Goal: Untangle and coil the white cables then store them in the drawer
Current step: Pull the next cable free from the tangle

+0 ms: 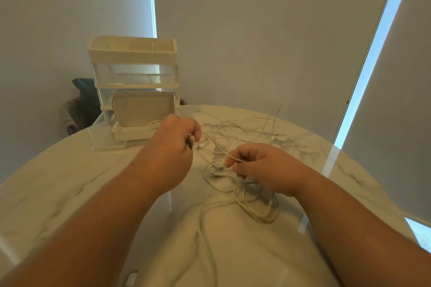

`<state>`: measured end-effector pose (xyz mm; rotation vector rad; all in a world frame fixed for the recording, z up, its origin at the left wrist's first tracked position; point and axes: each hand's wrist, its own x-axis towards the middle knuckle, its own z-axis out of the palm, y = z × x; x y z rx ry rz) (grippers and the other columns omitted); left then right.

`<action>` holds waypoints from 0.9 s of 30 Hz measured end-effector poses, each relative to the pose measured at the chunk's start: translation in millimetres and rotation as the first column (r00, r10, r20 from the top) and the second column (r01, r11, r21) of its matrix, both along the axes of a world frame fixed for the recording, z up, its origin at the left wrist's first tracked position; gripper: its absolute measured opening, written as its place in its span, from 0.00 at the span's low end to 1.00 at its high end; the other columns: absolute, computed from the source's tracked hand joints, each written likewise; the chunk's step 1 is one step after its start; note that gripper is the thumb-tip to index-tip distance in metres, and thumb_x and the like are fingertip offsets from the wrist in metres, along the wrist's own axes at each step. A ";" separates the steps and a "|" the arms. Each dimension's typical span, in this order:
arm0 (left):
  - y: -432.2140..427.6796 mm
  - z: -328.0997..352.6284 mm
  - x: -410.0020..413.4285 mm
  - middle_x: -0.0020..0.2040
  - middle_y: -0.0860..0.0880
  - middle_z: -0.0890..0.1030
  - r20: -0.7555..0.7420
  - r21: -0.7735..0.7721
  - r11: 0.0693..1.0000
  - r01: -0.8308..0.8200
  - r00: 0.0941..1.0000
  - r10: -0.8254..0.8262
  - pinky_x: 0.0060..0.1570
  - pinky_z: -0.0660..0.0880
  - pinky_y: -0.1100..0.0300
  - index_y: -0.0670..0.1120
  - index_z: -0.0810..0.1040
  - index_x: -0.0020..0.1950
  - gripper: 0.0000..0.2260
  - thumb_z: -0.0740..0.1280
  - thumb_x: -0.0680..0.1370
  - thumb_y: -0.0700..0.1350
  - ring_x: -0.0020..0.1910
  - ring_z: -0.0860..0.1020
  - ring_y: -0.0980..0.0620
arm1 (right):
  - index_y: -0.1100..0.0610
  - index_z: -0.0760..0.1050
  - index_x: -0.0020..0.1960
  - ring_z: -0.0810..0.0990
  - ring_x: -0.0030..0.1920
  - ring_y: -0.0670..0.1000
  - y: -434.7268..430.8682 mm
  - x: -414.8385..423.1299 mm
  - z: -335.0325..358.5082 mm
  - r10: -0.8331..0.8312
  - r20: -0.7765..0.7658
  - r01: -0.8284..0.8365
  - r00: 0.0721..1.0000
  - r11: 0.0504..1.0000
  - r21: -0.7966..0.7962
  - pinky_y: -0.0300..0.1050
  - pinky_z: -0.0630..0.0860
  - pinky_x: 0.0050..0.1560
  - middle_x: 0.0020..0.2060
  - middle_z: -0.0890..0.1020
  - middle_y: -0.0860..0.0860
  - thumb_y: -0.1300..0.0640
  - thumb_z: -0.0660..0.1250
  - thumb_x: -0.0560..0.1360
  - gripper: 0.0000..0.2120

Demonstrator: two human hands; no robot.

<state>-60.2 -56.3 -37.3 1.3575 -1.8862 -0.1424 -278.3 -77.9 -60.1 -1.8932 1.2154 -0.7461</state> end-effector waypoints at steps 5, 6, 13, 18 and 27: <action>-5.3 0.1 13.8 0.48 0.49 0.78 -0.438 0.003 0.994 -0.111 0.893 0.101 0.50 0.78 0.45 0.52 0.70 0.43 0.15 0.54 0.76 0.32 0.49 0.79 0.51 | 0.59 0.80 0.58 0.73 0.31 0.49 -1.8 -3.7 7.7 0.039 0.477 -0.132 0.878 0.978 0.164 0.41 0.70 0.33 0.31 0.77 0.50 0.63 0.66 0.78 0.09; -4.8 0.7 13.1 0.48 0.49 0.80 -0.495 0.009 0.994 -0.106 0.864 0.097 0.50 0.79 0.44 0.52 0.70 0.44 0.15 0.54 0.77 0.32 0.48 0.81 0.50 | 0.60 0.79 0.59 0.75 0.32 0.50 -1.5 -3.8 9.3 0.049 0.580 -0.193 0.813 0.963 0.190 0.43 0.71 0.35 0.31 0.77 0.52 0.61 0.66 0.76 0.12; -7.2 2.8 9.2 0.40 0.47 0.75 -0.914 0.097 0.959 0.266 0.404 -0.020 0.38 0.74 0.52 0.46 0.68 0.42 0.06 0.59 0.76 0.37 0.39 0.78 0.47 | 0.62 0.74 0.67 0.79 0.30 0.54 -3.7 -13.3 10.9 0.207 0.745 -0.436 0.635 0.891 0.124 0.55 0.80 0.44 0.35 0.75 0.56 0.68 0.68 0.69 0.26; -5.9 11.9 16.9 0.36 0.48 0.73 -0.997 -0.065 0.897 0.438 -0.070 -0.038 0.40 0.71 0.56 0.47 0.68 0.36 0.09 0.59 0.77 0.43 0.37 0.75 0.50 | 0.62 0.70 0.69 0.81 0.34 0.56 -1.6 -18.9 15.6 0.257 0.677 -0.447 0.689 0.887 0.118 0.52 0.80 0.39 0.40 0.77 0.58 0.72 0.68 0.68 0.30; 2.4 15.2 17.7 0.35 0.50 0.69 -0.957 0.067 0.749 0.659 0.255 -0.139 0.28 0.65 0.61 0.46 0.73 0.46 0.08 0.64 0.69 0.37 0.30 0.67 0.54 | 0.64 0.73 0.54 0.86 0.39 0.56 1.2 7.5 13.3 -0.075 0.811 -0.066 0.580 0.988 0.139 0.41 0.83 0.34 0.36 0.81 0.56 0.76 0.60 0.76 0.12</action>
